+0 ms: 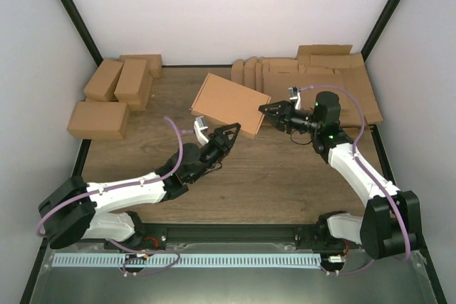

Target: Fold the paper box

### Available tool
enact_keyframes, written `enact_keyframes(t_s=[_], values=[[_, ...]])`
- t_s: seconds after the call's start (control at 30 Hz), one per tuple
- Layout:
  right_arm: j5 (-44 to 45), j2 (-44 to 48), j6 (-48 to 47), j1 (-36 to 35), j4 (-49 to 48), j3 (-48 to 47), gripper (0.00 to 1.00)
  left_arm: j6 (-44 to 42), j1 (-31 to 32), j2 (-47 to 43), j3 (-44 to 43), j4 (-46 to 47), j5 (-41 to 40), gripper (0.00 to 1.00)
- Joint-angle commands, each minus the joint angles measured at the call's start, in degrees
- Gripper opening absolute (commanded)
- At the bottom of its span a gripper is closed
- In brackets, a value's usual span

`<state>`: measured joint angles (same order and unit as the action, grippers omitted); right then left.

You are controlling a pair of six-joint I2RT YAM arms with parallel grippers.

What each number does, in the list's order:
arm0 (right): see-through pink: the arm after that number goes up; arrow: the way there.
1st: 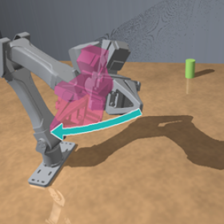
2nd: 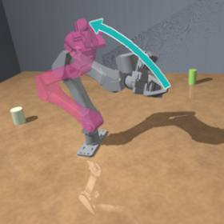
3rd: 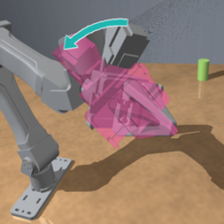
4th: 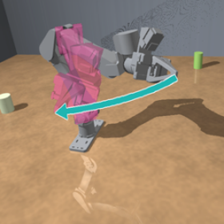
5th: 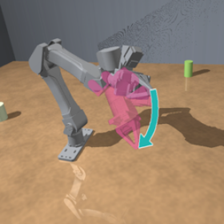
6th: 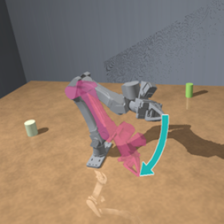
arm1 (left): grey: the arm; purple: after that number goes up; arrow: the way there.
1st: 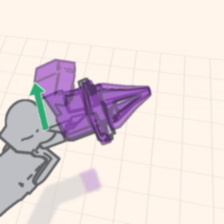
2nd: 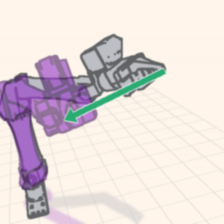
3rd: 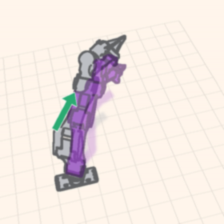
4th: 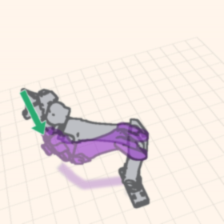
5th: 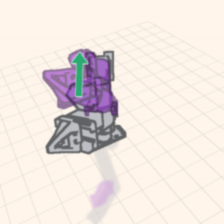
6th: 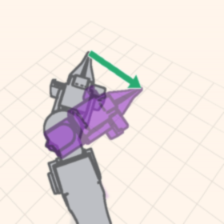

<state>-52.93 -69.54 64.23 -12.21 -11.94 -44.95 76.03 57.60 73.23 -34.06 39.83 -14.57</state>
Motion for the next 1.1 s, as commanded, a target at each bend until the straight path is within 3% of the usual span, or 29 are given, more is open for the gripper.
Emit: enact_keyframes(t_s=[0.0, 0.13, 0.27, 0.37, 0.67, 0.83, 0.93, 1.0, 1.07], values=[[-0.73, 0.50, -1.15, -0.53, 0.79, -2.34, 0.30, 0.80, 0.11, -1.16, -1.81, -1.80, -4.31, 0.36], [-0.76, 0.15, -1.81, -0.48, 0.85, -1.64, 0.33, -1.27, -0.18, -4.67, -1.73, -7.69, -7.31, 0.33], [-1.35, -0.19, -0.29, -0.54, -1.71, -0.02, 0.33, -1.14, -1.40, -4.06, -2.54, -7.80, -3.61, 0.59], [-1.70, -0.32, -0.24, -0.50, -2.03, -0.14, 0.32, -0.61, -1.74, -1.52, -2.93, -5.90, -0.97, 0.64], [-1.80, 0.27, -0.70, -0.53, -1.05, 0.60, 0.32, 0.09, -2.50, 1.87, -4.64, -3.07, 2.44, 0.53], [-1.88, 0.03, -0.85, -0.53, -1.15, 0.83, 0.33, 1.14, -2.43, 2.04, -4.38, -2.96, 2.21, 0.39], [-1.46, 0.10, -2.39, -0.42, 0.17, 0.48, 0.43, 1.81, -3.03, 0.86, -3.88, -5.58, 1.32, 0.27], [-0.85, 0.13, -4.74, -0.34, 2.49, -0.19, 0.56, 0.86, -4.88, -0.54, -3.81, -8.24, 2.87, 0.25], [-0.31, 0.19, -7.10, 0.02, 4.84, -0.64, 0.62, 0.01, -7.77, -2.25, -4.10, -12.59, 4.90, 0.25]])
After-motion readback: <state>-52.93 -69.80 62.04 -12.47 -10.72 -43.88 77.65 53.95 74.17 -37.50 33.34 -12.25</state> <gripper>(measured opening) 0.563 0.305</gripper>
